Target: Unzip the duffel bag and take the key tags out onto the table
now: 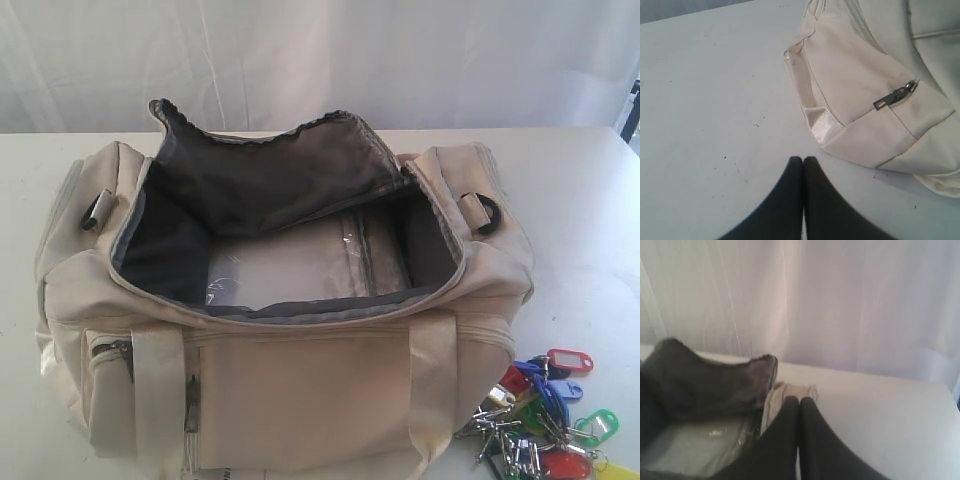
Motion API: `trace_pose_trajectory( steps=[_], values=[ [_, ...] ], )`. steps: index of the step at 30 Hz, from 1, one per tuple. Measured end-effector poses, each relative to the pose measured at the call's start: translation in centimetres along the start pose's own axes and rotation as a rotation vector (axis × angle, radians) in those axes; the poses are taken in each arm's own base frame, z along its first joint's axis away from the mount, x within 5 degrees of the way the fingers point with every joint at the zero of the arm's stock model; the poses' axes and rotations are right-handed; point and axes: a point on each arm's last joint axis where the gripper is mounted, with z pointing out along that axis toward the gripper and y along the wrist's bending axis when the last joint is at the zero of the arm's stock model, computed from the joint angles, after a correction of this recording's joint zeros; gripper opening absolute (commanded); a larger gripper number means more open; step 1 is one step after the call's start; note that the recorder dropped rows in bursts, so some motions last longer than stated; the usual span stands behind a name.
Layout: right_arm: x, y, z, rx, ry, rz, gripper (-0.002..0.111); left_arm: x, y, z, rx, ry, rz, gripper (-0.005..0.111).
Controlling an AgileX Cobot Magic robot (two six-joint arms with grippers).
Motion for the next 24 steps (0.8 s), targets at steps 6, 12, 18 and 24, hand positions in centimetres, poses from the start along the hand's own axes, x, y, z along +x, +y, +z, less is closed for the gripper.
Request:
trace_pose_trajectory(
  steps=[6, 12, 18, 24],
  values=[
    [4.4, -0.1, -3.0, -0.023, -0.180, 0.040, 0.000, 0.0, 0.0, 0.0, 0.000, 0.000, 0.000, 0.000],
    [5.6, -0.3, -3.5, -0.026, -0.317, 0.048, 0.000, 0.0, 0.0, 0.0, 0.000, 0.000, 0.000, 0.000],
    [7.6, -0.7, -1.6, -0.007, -0.446, 0.031, 0.000, 0.0, 0.0, 0.0, 0.000, 0.000, 0.000, 0.000],
    [12.8, -1.4, 0.9, 0.058, -0.297, -0.001, 0.000, 0.0, 0.0, 0.0, 0.000, 0.000, 0.002, 0.000]
  ],
)
